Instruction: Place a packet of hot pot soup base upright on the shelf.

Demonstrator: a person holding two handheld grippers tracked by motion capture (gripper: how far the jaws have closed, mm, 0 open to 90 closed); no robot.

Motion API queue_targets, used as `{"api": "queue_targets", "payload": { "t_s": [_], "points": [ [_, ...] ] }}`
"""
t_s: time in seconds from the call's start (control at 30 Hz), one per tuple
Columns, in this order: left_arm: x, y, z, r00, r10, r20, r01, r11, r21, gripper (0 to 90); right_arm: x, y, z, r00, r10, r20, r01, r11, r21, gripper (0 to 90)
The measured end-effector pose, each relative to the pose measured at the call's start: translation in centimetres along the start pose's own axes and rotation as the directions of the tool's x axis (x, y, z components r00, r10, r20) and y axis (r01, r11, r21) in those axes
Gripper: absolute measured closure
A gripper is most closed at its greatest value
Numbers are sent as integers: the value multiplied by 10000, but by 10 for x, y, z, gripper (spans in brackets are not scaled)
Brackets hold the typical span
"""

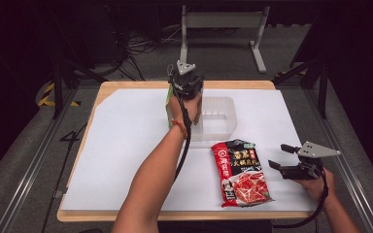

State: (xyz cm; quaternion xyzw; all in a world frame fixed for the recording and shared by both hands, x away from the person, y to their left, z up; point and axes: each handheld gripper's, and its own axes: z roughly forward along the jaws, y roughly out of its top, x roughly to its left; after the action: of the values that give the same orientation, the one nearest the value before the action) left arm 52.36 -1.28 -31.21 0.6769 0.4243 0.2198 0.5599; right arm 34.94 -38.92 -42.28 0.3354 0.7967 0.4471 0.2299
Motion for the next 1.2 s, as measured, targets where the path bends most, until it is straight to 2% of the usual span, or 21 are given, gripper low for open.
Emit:
{"api": "queue_targets", "payload": {
  "t_s": [0.13, 0.57, 0.87, 0.93, 1.2],
  "points": [
    [2, -10, -1, 9995, 159, 257, -165, 9996, 245, 855, 0, 0, 0, 10000, 0, 23, 0, 10000, 0, 195],
    [0, -26, -14, 9939, 593, 928, -622, 9977, 284, 843, 1, 0, 0, 10000, 9, 16, -9, 10000, 34, 189],
    [2, -29, -17, 9906, 737, 1155, -779, 9964, 329, 820, 1, 0, 2, 10000, -54, -20, 55, 9999, 111, 188],
    [2, -30, -18, 9892, 901, 1156, -944, 9950, 322, 810, 1, 0, 2, 10000, -68, -8, 68, 9999, 116, 188],
    [7, -33, -22, 9868, 975, 1294, -1019, 9944, 281, 797, 1, 0, 2, 10000, -65, -17, 65, 9999, 143, 188]
  ]
}}
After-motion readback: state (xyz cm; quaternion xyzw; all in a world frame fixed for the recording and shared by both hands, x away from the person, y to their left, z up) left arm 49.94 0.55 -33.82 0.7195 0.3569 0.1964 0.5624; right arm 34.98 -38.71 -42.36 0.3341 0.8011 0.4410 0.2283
